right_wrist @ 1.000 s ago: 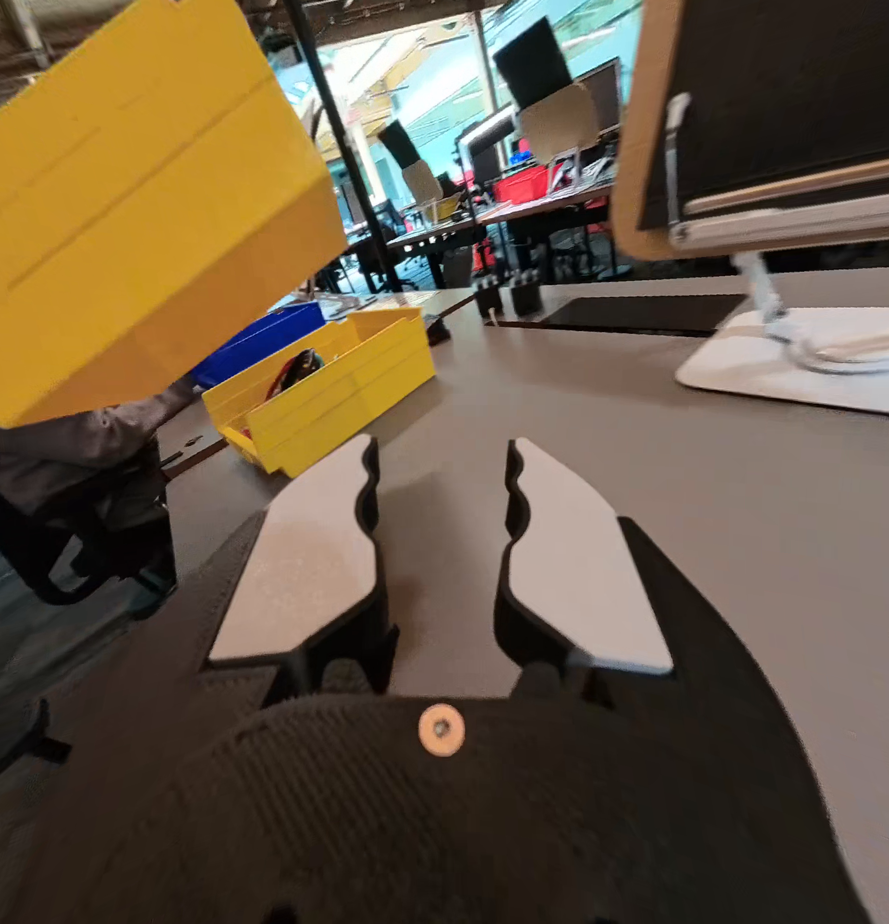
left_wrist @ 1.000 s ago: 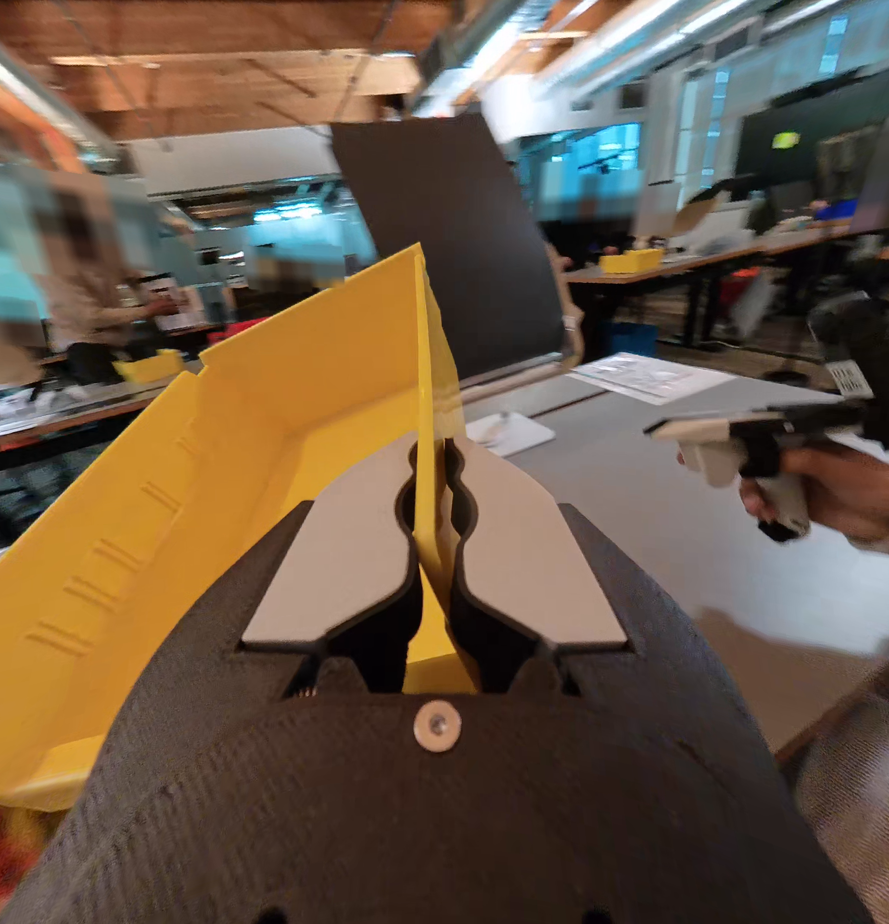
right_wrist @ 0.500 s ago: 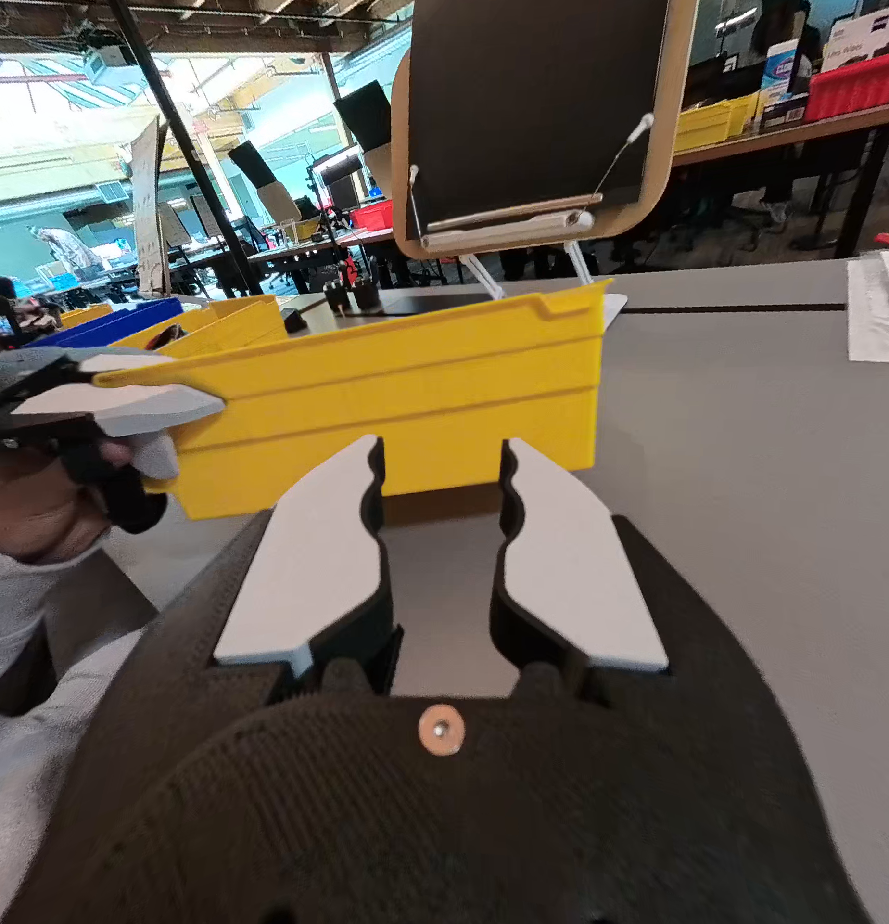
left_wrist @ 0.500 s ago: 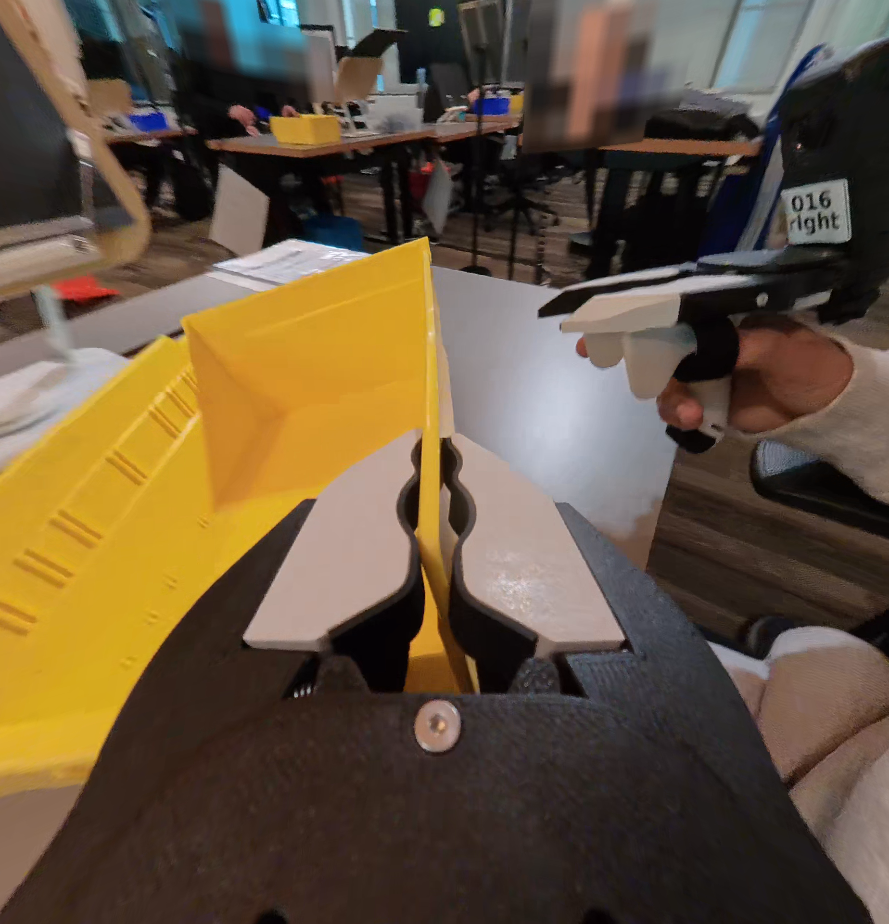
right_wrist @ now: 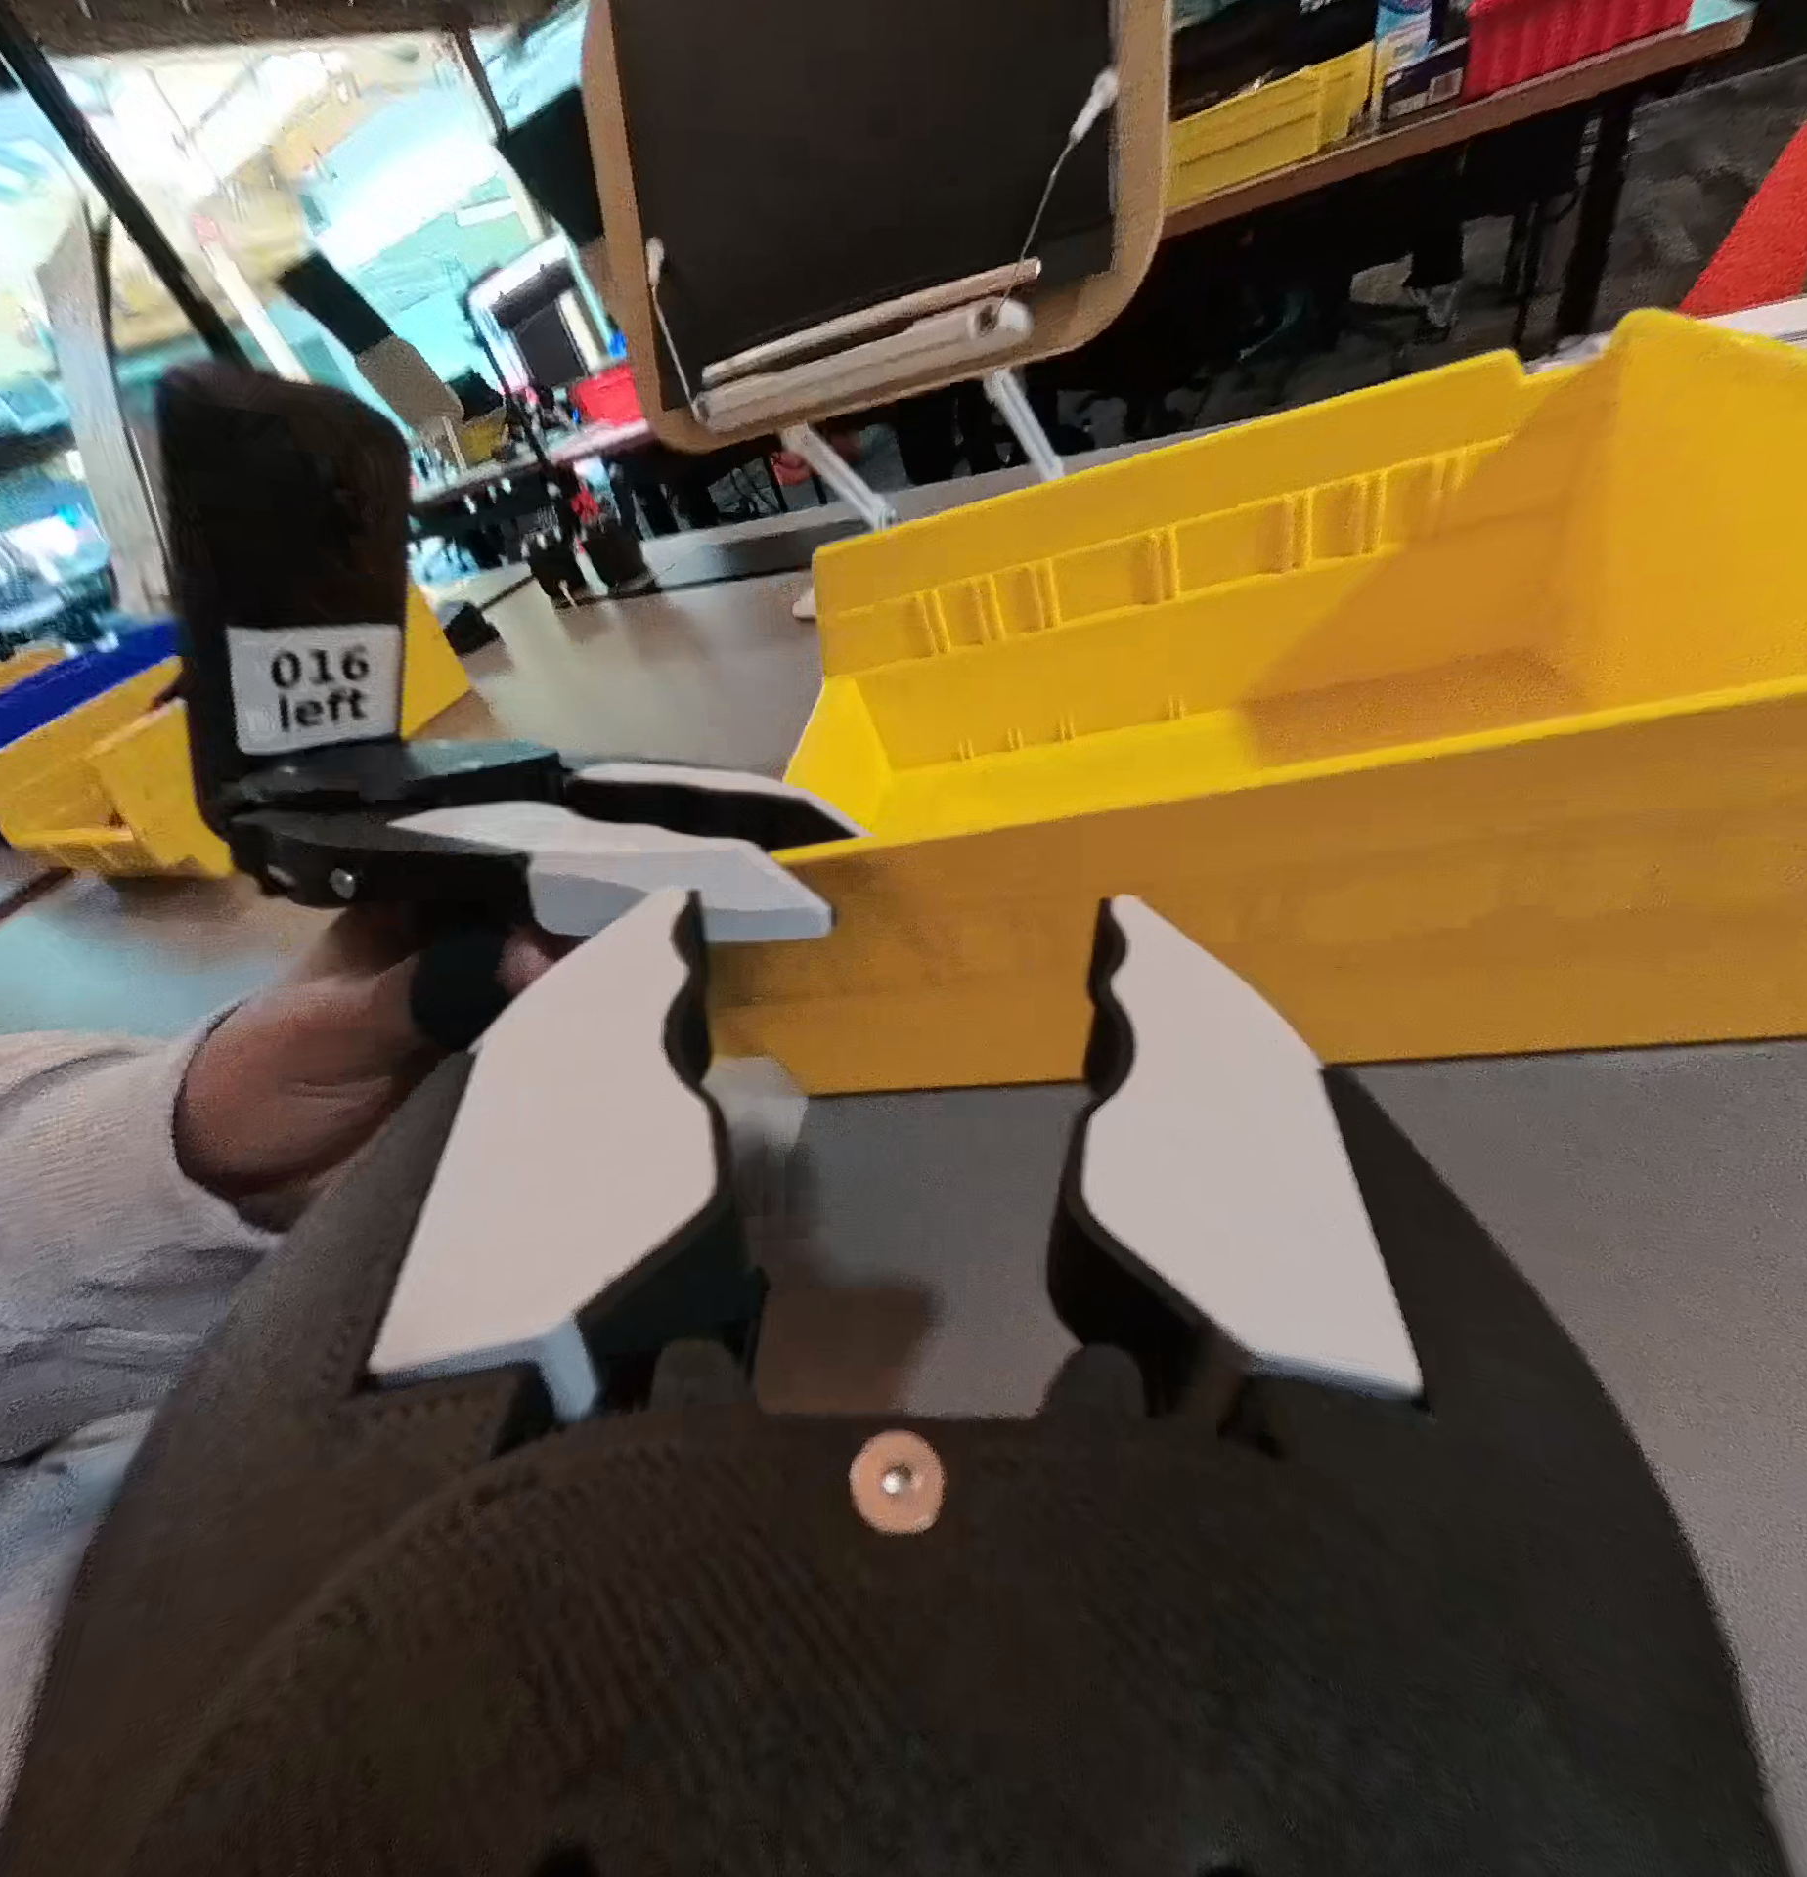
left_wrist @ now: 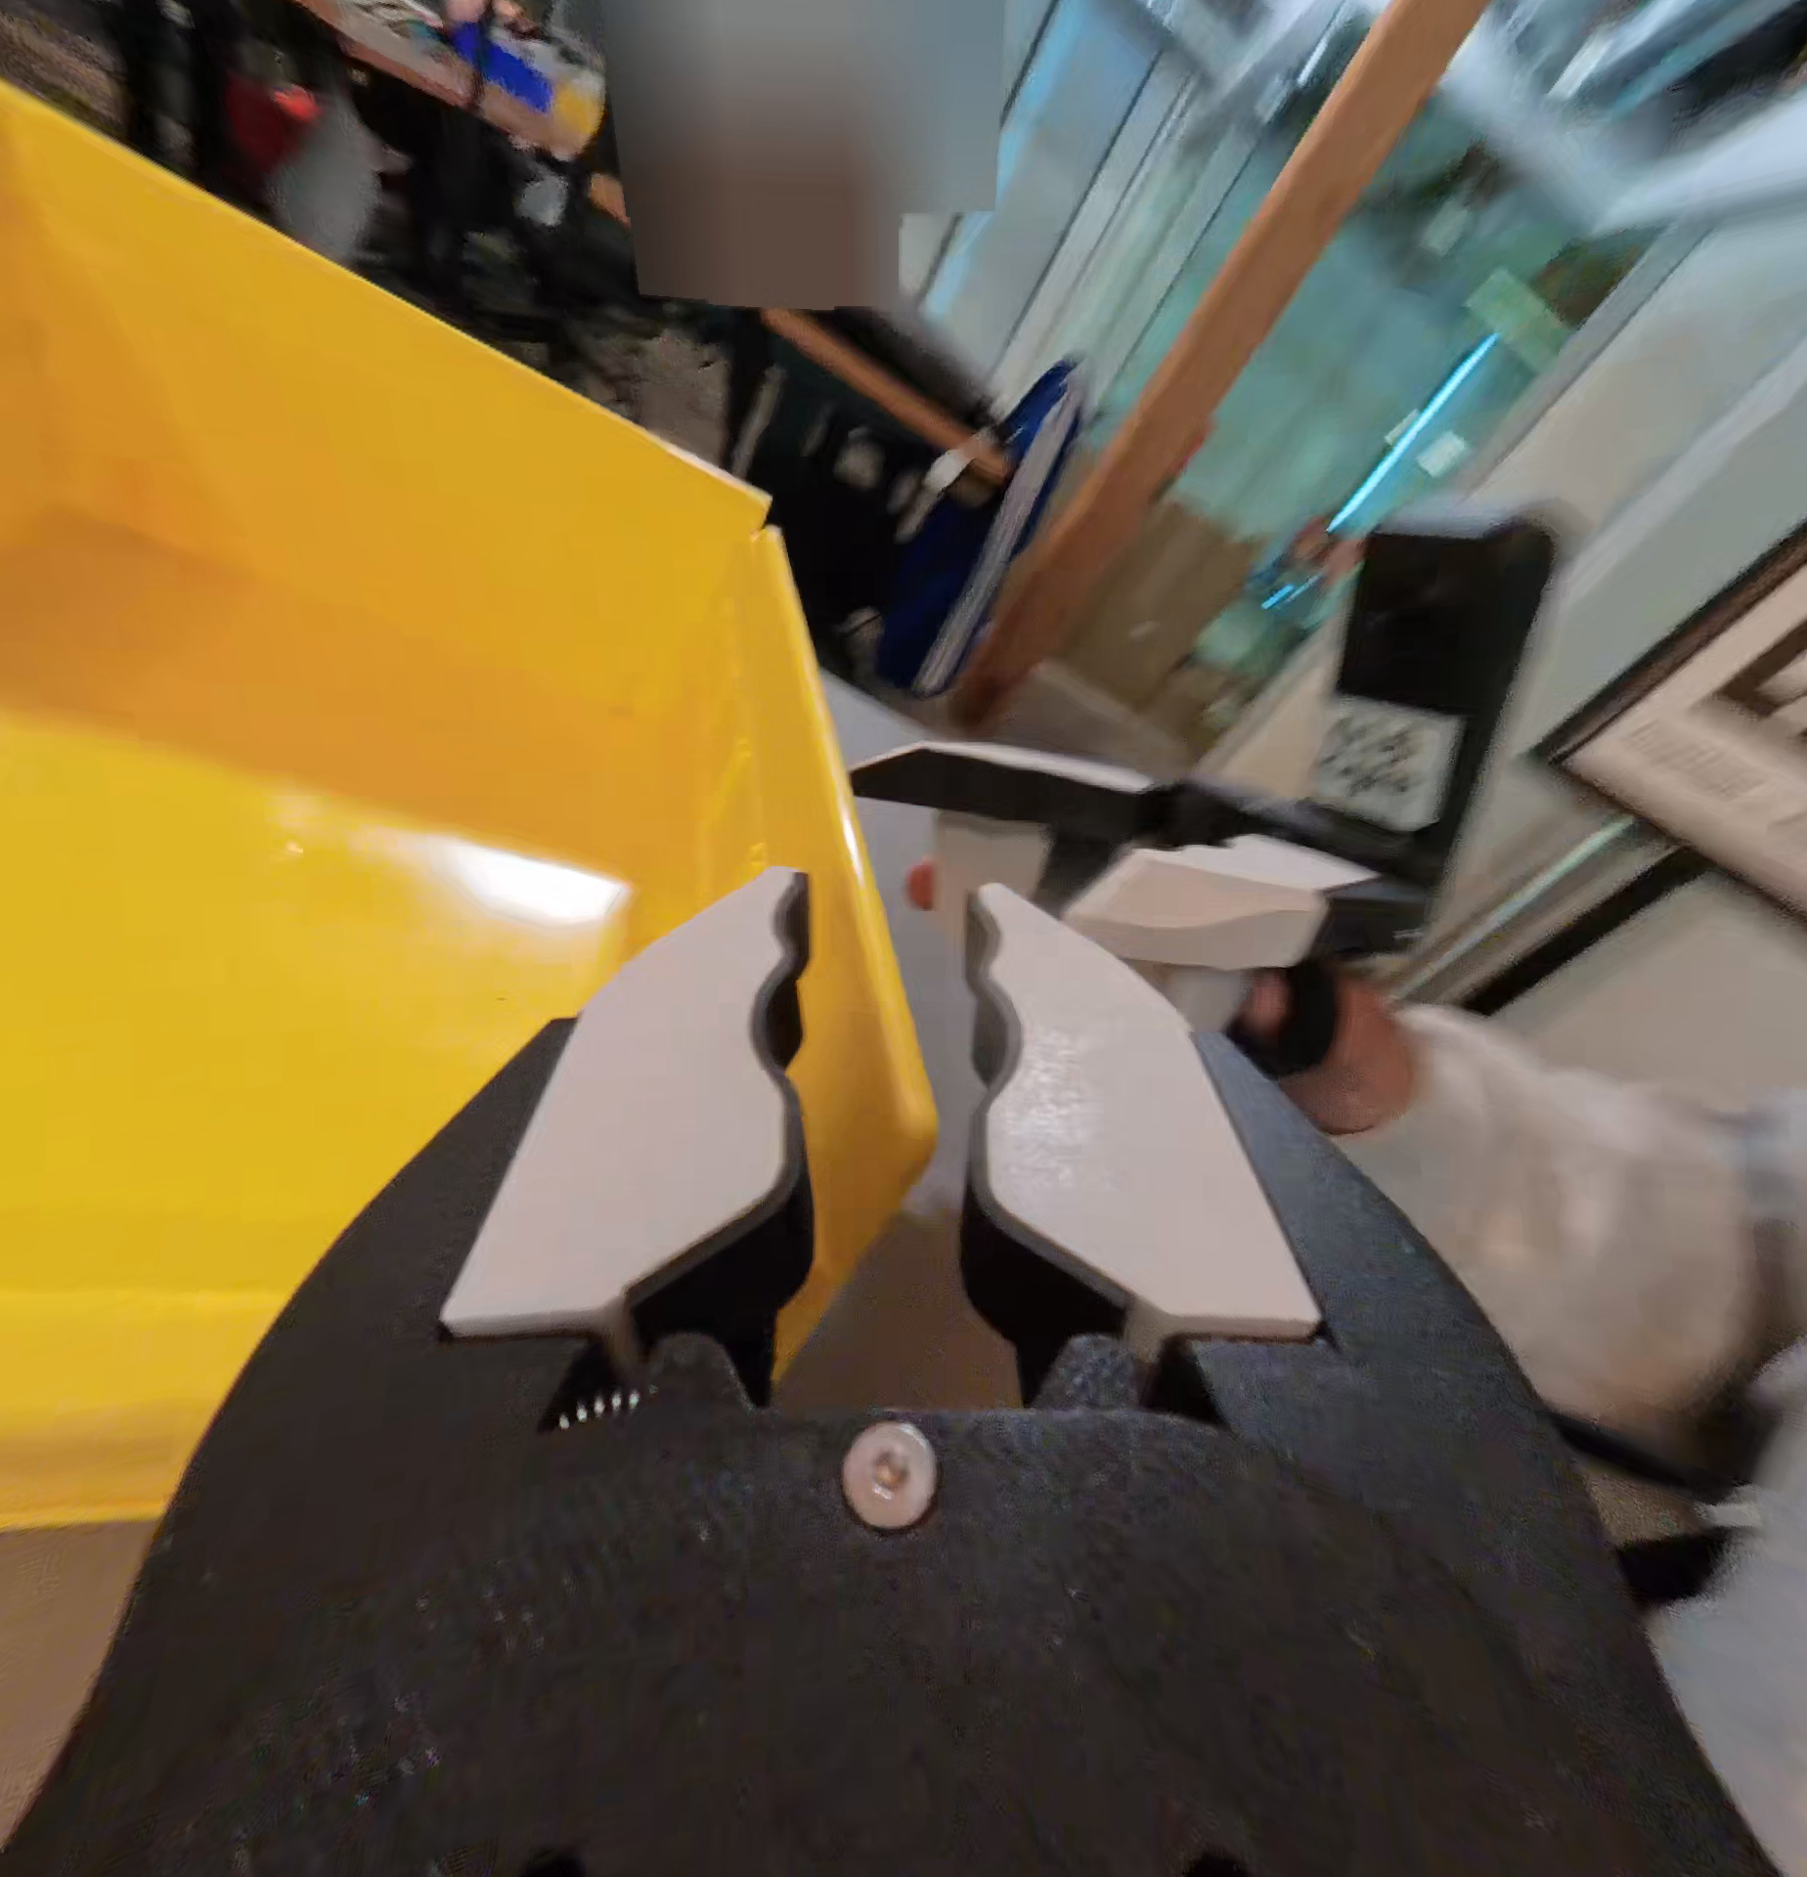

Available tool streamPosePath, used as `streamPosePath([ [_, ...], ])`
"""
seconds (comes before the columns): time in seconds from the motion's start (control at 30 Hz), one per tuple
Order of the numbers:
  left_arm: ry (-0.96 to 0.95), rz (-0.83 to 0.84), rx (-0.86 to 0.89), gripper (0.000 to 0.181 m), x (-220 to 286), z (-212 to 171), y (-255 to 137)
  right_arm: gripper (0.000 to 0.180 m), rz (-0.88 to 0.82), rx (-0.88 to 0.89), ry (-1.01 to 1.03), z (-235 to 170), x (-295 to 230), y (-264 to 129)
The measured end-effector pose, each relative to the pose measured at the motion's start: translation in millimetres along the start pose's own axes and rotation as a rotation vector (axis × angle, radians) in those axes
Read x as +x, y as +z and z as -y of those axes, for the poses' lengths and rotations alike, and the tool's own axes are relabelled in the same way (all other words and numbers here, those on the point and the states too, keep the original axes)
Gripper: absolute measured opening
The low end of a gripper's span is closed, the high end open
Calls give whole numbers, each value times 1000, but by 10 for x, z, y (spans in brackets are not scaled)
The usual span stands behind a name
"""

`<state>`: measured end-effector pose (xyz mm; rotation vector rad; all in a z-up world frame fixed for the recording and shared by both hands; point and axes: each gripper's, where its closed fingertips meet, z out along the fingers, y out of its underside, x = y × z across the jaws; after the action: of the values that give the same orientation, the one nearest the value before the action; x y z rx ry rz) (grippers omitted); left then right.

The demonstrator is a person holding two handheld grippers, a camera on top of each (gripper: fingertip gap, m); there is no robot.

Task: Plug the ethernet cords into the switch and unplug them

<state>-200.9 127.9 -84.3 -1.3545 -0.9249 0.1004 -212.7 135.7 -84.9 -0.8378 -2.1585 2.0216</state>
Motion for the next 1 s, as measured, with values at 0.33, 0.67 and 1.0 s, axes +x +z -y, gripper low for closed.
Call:
streamPosePath([
  [0.33, 50, 135, 148, 40, 49, -102, -1728, 123, -208, 35, -137, 52, 21, 179],
  [0.67, -142, 104, 189, 39, 222, -365, -2149, 136, -319, -129, -207, -129, 404, 643],
  [1.0, -150, 83, 196, 38, 299, -358, -2199, 12, -427, -92, 19, 169, 1629, -119],
])
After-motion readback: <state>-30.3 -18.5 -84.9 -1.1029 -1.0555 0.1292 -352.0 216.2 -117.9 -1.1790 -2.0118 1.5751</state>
